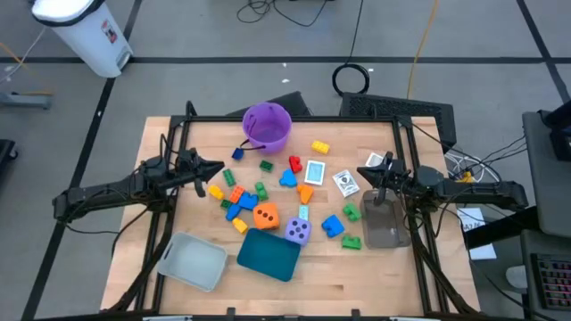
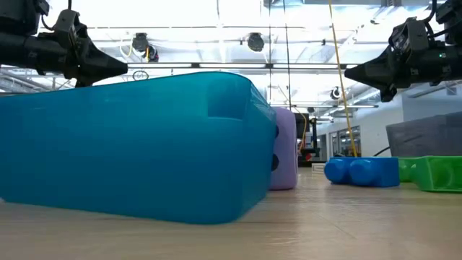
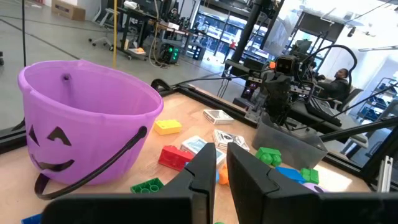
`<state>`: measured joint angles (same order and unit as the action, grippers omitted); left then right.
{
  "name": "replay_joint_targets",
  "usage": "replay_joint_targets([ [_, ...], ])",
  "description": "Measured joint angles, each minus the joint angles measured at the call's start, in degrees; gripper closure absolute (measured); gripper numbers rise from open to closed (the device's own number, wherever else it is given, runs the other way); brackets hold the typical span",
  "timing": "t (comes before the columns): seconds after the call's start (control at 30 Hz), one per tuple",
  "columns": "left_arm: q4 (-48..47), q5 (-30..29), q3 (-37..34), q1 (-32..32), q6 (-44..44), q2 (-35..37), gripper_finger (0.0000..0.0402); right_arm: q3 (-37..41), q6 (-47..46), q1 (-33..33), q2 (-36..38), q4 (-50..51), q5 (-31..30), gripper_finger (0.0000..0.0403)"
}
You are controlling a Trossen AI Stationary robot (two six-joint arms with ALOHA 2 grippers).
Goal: Pick & Place Toys
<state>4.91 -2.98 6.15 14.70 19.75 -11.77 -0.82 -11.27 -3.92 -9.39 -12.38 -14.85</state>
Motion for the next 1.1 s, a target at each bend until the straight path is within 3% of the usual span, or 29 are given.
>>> replay_joint_targets([
  [0.3,0.0,0.0,0.0,0.0,0.0,0.0,0.0353,-0.3,1.2,0.0,-0.6,-8.1,0.2,0.0399],
  [0.47,0.0,0.0,0.0,0.0,0.0,0.0,0.0353,-4.6,7.7,0.0,-3.3,-13.3,0.1,0.0399],
  [0.6,0.0,0.0,0.0,0.0,0.0,0.0,0.0353,-12.2,13.5,0.0,-9.3,-12.1,0.2,0.0399],
  [0.87,0.0,0.0,0.0,0.0,0.0,0.0,0.0353,-27.7,13.3,0.0,-24.4,-10.1,0.2,0.0399],
  [1.1,0.3,0.0,0.0,0.0,0.0,0.0,0.0353,-36.8,0.6,0.0,-37.2,-10.3,0.4,0.0398],
])
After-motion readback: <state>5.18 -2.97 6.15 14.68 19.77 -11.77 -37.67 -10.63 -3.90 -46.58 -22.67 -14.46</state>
